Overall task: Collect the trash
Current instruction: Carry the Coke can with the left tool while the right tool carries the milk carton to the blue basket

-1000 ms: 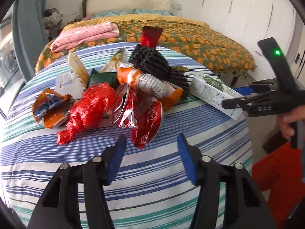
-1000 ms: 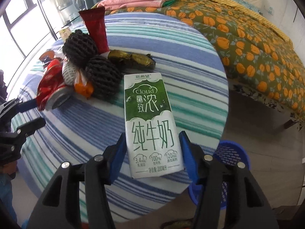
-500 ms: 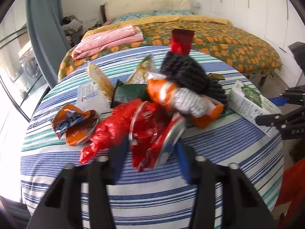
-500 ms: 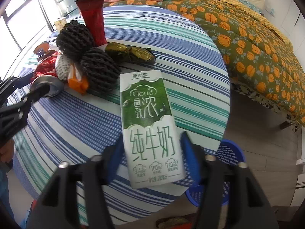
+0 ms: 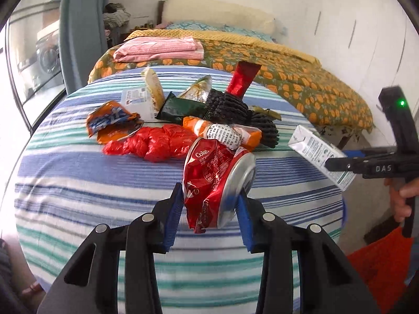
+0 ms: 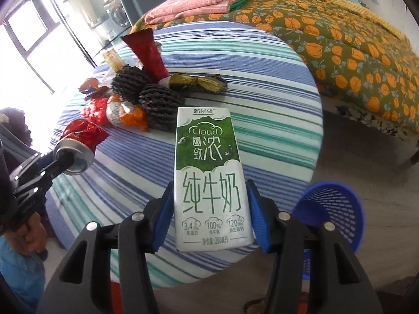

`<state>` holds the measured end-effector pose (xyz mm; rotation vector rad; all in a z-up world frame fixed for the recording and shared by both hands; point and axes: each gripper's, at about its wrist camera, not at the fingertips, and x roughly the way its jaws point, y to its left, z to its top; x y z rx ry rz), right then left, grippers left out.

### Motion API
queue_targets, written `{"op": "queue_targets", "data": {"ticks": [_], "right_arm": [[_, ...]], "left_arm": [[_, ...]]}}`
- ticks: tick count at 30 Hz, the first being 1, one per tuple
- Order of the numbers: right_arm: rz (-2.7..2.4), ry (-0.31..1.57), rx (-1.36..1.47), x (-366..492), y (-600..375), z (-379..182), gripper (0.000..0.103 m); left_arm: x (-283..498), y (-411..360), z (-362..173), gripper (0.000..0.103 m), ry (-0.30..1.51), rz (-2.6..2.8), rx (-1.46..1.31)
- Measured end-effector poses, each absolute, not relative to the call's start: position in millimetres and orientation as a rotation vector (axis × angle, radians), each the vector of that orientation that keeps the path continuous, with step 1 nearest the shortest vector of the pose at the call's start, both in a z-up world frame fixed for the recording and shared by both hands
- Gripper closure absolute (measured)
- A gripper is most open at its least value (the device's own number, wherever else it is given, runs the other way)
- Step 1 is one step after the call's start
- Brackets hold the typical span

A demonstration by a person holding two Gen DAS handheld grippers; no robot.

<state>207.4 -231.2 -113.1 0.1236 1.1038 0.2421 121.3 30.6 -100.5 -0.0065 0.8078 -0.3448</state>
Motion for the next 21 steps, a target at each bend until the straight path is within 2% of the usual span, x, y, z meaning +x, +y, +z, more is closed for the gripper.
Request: {"op": "queue_targets", "data": {"ticks": [7, 14, 21], "right_arm": [[0.303, 1.06, 0.173, 182.6, -238.3, -101.6, 0.051], [0.19, 1.026, 0.241, 156.1, -301.4, -97.5, 0.051], [-0.011, 1.045, 0.322, 130.6, -401.7, -121.3, 0.051]], "left_arm": [[80.5, 28.1, -94.6, 0.065, 0.824, -0.385, -0.089], [80.1, -70.9, -71.0, 0.065, 0.787, -0.563, -0.04], [90.8, -195.6, -91.3, 0.065, 0.846, -0.714, 0.017]]}}
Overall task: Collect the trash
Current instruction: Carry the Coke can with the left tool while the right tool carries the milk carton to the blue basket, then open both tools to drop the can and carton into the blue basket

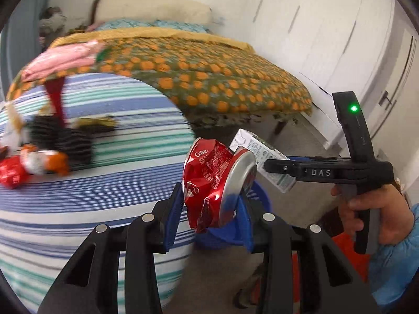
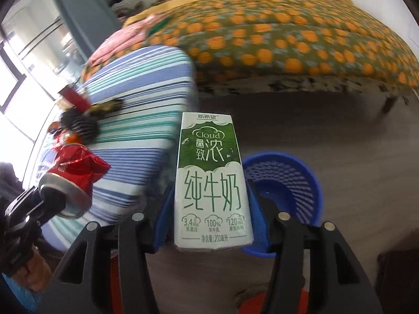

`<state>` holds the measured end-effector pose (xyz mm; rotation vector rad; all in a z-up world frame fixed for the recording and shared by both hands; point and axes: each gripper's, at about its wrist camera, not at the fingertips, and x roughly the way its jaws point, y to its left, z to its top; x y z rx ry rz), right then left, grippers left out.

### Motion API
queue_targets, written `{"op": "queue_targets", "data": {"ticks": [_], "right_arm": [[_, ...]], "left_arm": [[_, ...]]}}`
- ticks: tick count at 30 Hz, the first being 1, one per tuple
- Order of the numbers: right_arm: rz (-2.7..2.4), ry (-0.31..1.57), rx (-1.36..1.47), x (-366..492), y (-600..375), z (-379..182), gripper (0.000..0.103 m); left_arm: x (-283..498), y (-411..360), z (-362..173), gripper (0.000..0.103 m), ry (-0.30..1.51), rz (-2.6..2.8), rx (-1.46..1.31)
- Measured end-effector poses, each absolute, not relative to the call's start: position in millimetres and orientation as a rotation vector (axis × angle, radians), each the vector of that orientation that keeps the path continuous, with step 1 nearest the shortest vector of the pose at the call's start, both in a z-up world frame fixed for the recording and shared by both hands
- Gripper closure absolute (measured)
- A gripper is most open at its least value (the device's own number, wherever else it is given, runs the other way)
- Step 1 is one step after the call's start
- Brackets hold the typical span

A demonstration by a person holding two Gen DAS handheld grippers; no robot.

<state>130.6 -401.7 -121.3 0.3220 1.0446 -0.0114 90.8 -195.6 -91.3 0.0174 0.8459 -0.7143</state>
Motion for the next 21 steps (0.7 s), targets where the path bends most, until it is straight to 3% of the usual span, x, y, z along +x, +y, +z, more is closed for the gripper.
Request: {"op": "queue_targets", "data": {"ticks": [15, 16, 19, 21], "right_arm": [[-0.14, 1.153, 0.483, 135.6, -514.4, -212.2, 0.049], [-0.142, 1.154, 0.494, 136.6, -517.8, -216.2, 0.039], [-0.173, 1.136, 0.531, 135.7, -530.2, -223.7, 0.035], [-0.201, 1.12, 0.541, 131.8, -537.8, -222.4, 0.035]], "left_arm": [[125.5, -342.9, -192.2, 0.063, 1.004, -0.74, 0.15], [129.9, -347.5, -199.8, 0.061, 1.015, -0.746, 0.154], [143.3, -361.4, -219.7, 0.033, 1.036, -0.713, 0.164], [147.0, -362.5, -224.1, 0.031, 1.043, -0.701, 0.147]]}}
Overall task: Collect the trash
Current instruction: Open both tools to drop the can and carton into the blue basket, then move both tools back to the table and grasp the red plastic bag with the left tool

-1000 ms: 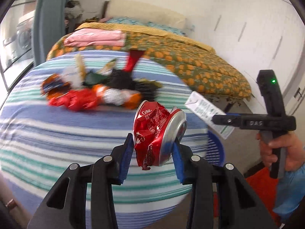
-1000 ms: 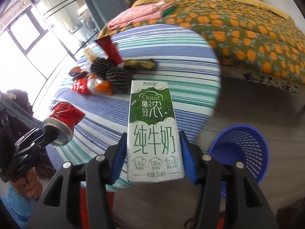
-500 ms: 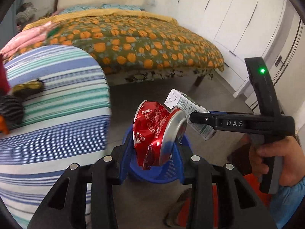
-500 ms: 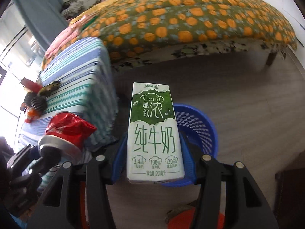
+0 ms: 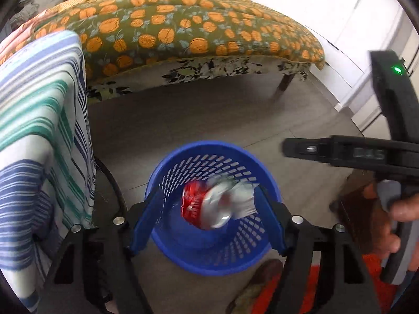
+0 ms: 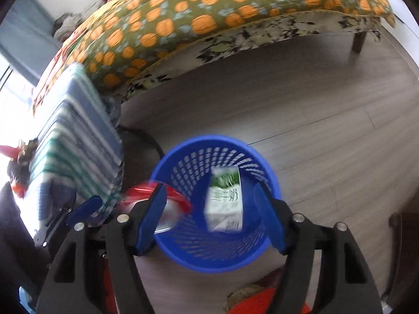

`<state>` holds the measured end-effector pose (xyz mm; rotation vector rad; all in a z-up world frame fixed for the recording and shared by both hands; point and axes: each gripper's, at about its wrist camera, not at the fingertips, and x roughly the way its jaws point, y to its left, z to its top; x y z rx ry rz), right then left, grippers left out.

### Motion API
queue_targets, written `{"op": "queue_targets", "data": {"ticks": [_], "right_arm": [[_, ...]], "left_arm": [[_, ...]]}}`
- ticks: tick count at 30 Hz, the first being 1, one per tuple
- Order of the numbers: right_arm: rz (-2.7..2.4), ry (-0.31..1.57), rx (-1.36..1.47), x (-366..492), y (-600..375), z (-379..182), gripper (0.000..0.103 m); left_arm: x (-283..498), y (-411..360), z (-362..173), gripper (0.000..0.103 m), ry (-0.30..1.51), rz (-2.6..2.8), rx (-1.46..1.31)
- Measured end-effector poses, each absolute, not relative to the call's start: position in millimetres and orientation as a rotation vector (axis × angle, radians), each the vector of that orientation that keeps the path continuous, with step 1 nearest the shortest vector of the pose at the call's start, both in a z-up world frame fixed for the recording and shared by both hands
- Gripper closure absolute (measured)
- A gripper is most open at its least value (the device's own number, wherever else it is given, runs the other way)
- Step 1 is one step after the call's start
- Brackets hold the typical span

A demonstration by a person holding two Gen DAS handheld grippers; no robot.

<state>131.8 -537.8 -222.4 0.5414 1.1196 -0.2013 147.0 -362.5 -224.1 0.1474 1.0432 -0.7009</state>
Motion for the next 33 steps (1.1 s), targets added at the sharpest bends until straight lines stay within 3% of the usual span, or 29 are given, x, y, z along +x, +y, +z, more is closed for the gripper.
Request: {"op": "queue_targets", "data": {"ticks": [5, 8, 16, 33], "right_arm": [[-0.245, 1.027, 0.522, 121.2, -545.4, -203.4, 0.034], [-0.262, 0.955, 0.523, 115.7, -542.3, -189.6, 0.026], [-0.307, 0.712, 0.368, 101.6, -493.0, -135.4, 0.008], [0.218, 0.817, 0.074, 131.9, -205.9, -137.7, 0.007]], "left_arm": [[131.6, -343.2, -195.8, 0.012, 0.953, -0.709, 0.101], [116.5, -328.4, -168.7, 0.005, 0.888, -0.717, 0.087], [76.3, -264.0, -123.5, 0.005, 0.809, -0.725, 0.086], [89.6, -8.4, -133.1, 0.005, 0.886, -0.24, 0.058]]}}
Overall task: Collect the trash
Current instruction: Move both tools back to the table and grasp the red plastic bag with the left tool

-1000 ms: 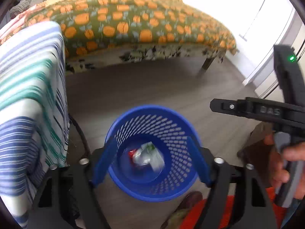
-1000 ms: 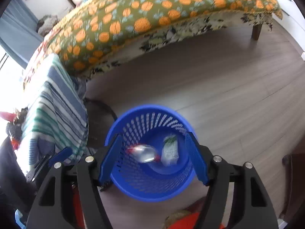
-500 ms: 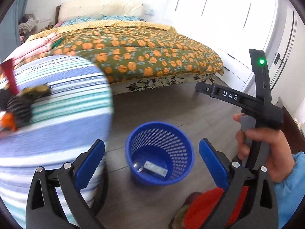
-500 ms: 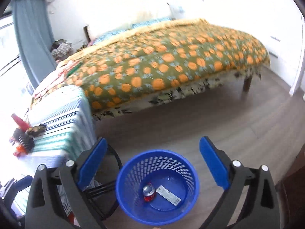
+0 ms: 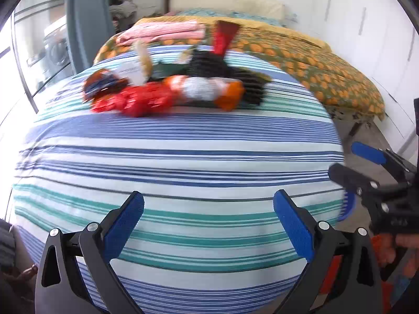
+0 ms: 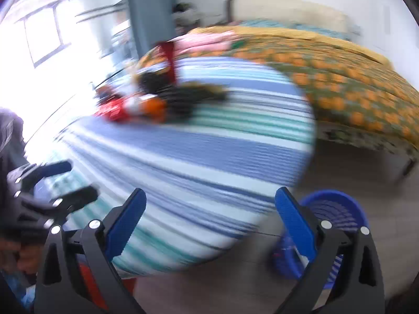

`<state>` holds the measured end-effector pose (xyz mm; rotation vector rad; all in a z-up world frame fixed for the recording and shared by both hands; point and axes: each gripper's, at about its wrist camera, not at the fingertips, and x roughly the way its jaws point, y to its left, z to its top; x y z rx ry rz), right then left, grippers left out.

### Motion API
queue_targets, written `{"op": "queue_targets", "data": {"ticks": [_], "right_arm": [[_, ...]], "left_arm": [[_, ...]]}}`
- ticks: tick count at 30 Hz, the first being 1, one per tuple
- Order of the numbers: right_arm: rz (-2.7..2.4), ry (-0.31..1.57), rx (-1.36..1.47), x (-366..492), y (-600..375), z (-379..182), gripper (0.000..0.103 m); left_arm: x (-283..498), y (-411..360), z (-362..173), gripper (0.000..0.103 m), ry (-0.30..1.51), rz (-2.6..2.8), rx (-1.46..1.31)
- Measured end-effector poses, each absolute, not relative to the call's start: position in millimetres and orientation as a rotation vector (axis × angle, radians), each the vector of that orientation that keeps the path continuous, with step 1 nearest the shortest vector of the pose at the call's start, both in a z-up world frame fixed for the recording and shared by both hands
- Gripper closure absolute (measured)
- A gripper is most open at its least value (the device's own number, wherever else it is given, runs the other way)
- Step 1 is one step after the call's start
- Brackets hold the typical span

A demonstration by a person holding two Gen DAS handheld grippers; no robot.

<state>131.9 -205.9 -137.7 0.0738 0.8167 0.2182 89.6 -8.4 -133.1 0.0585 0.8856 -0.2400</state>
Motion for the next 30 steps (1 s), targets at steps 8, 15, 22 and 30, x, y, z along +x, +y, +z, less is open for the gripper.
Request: {"op": "queue_targets", "data": {"ticks": [8, 15, 22, 30], "right_arm": [[0.283, 0.93, -0.007, 188.8, -138.1, -148.8, 0.007], [0.27, 0.965, -0.061, 199.0, -116.8, -159.7, 0.006], [0.276, 0.964, 0.016, 172.8, -131.9, -155.3, 0.007], [0.262, 0.936, 0.072, 152.2, -150.8, -146.1, 0.007]], "left_arm": [[121.1, 55.9, -137.9, 0.005, 0.897, -0.185, 0.08], [189.4, 72.6, -125.9, 0.005, 0.824, -0.237, 0.181], [238.8, 76.8, -139.6, 0.005, 0.88, -0.375, 0.142], [202.8, 67.6, -129.9, 0.005, 0.953, -0.768, 0.095]]}}
